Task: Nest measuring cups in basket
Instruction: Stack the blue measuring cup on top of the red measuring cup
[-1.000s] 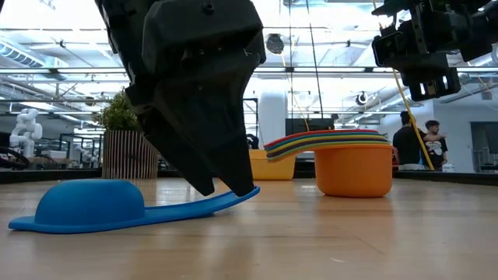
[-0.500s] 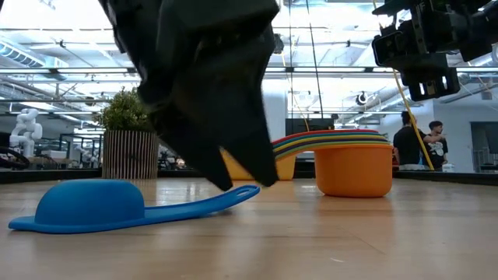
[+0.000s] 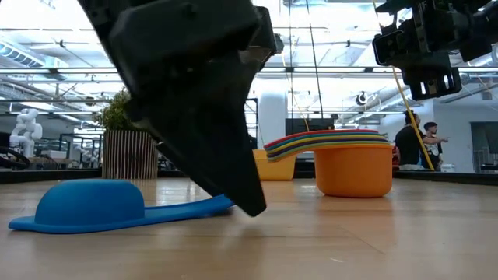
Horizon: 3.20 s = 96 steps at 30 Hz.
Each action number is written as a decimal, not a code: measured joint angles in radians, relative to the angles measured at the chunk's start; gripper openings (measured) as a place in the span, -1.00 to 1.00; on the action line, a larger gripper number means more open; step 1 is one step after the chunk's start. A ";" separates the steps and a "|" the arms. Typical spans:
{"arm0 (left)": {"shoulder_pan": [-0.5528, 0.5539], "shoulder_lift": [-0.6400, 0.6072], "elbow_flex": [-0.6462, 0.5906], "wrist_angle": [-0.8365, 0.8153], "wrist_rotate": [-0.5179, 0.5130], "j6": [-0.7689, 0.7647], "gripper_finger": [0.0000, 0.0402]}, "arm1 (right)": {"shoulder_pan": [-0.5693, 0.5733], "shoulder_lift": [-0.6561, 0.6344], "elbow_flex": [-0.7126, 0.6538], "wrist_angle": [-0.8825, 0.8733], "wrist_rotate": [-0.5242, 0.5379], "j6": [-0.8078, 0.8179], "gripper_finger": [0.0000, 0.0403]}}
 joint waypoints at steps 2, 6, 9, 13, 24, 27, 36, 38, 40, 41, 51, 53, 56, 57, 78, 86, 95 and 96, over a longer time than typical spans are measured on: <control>0.002 0.001 0.000 0.011 0.007 0.000 0.56 | 0.000 0.000 0.000 -0.001 0.000 0.001 0.47; 0.010 0.003 0.000 0.031 -0.002 0.009 0.21 | 0.000 0.000 0.000 -0.001 0.004 0.005 0.47; 0.020 0.005 -0.001 0.060 0.005 0.033 -0.06 | 0.000 0.000 0.000 -0.001 0.023 0.007 0.47; 0.032 0.007 -0.001 0.096 0.017 0.056 -0.38 | 0.000 0.000 0.000 0.000 0.036 0.018 0.47; 0.039 0.008 -0.001 0.097 0.033 0.024 0.01 | 0.000 0.000 0.000 0.001 0.035 0.034 0.47; 0.034 0.006 0.000 0.088 0.043 -0.011 0.32 | 0.000 0.000 0.000 0.001 0.035 0.034 0.47; -0.015 0.025 0.003 0.071 0.023 -0.059 0.67 | 0.000 0.000 0.000 0.006 0.034 0.024 0.47; -0.025 0.033 0.002 0.074 -0.001 -0.046 0.58 | 0.000 0.000 0.000 0.012 0.034 0.024 0.47; -0.030 0.034 0.002 0.077 -0.010 -0.038 0.44 | 0.000 0.000 0.000 0.013 0.034 0.024 0.47; -0.031 0.034 0.001 0.085 -0.011 -0.032 0.35 | 0.000 0.000 0.000 0.017 0.034 0.023 0.47; -0.017 0.036 0.000 0.105 -0.008 -0.025 -0.36 | 0.000 0.000 0.000 0.033 0.030 0.031 0.47; -0.012 0.032 0.000 0.110 -0.006 -0.024 -0.36 | 0.000 0.000 0.000 0.036 0.030 0.033 0.47; -0.003 0.022 0.001 0.111 0.005 -0.018 -0.36 | 0.000 0.000 0.000 0.039 0.030 0.034 0.47; 0.001 0.014 0.002 0.110 0.005 -0.009 -0.36 | 0.000 0.000 0.000 0.039 0.030 0.034 0.47; 0.083 -0.377 0.005 0.281 -0.164 0.239 -0.33 | 0.000 -0.007 0.000 0.316 0.119 0.149 0.47; 0.184 -0.510 0.006 0.704 -0.300 0.634 -0.30 | 0.000 -0.002 0.000 0.613 0.445 0.288 0.47; 0.316 -0.540 0.006 1.229 -0.237 0.938 -0.32 | 0.014 0.002 0.093 0.766 0.692 0.279 0.47; 0.331 -0.541 0.006 1.273 -0.223 0.943 -0.31 | 0.015 0.009 0.121 0.748 0.692 0.266 0.47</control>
